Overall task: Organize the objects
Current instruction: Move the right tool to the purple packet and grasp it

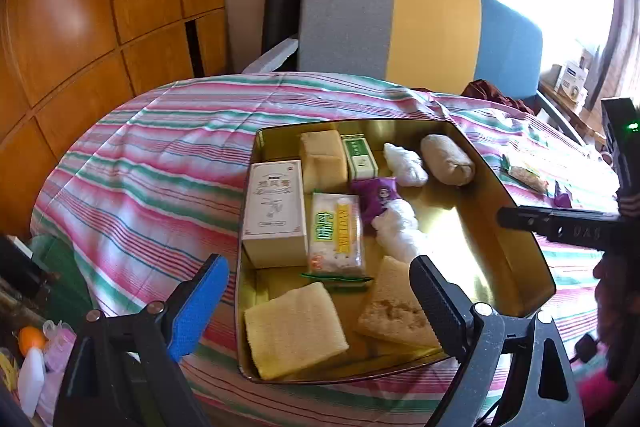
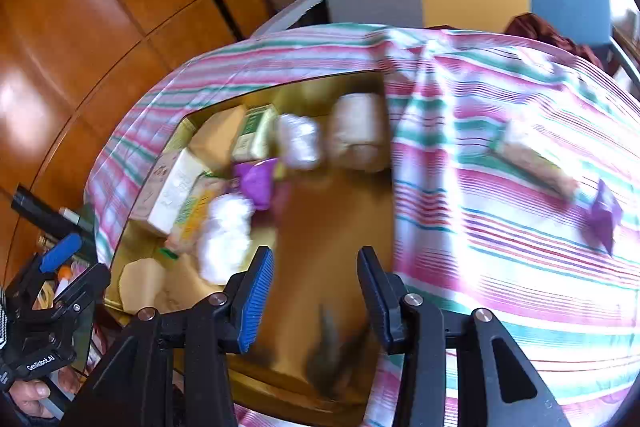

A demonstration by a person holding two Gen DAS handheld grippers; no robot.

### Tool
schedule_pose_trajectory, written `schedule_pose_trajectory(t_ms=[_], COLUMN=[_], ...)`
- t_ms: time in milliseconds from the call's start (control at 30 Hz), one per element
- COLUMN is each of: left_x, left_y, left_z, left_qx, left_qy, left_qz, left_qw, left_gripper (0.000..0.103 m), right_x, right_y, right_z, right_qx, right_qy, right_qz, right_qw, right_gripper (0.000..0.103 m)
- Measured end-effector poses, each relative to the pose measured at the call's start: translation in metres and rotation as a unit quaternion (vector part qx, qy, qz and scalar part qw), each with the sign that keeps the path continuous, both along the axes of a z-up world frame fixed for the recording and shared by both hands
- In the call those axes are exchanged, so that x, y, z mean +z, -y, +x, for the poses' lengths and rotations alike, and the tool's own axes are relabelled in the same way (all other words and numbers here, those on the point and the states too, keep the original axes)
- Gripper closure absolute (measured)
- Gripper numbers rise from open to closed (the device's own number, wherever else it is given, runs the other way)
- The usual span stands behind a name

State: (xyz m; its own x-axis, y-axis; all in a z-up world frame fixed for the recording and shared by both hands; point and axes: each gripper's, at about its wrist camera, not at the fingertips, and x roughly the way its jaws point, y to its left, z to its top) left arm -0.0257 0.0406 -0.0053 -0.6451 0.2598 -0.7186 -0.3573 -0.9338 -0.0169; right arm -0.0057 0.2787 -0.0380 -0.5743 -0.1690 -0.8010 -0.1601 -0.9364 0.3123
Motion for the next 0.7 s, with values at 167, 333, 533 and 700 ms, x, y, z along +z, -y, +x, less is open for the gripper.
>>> schedule_pose_trajectory(t_ms=[167, 333, 533, 700], left_x=[0.002, 0.006, 0.008, 0.008], left_y=[-0.013, -0.030, -0.055, -0.077], left_z=[0.004, 0.007, 0.009, 0.009], left_qx=[-0.017, -0.037, -0.063, -0.088], left_qy=[-0.004, -0.009, -0.012, -0.011], left_qz=[-0.007, -0.015, -0.023, -0.027], left_qw=[0.9998, 0.9992, 0.9977, 0.9957], left_gripper=[0.011, 0.011, 0.011, 0.011], right_x=[0.008, 0.013, 0.009, 0.005], right_y=[-0.034, -0.072, -0.126, -0.170], right_z=[0.017, 0.037, 0.058, 0.070], right_qx=[-0.037, -0.076, -0.132, -0.190], right_qy=[-0.004, -0.007, 0.007, 0.023], right_qz=[-0.002, 0.014, 0.031, 0.034], right_qw=[0.999, 0.997, 0.991, 0.981], right_gripper=[0.057, 0.057, 0.057, 0.057])
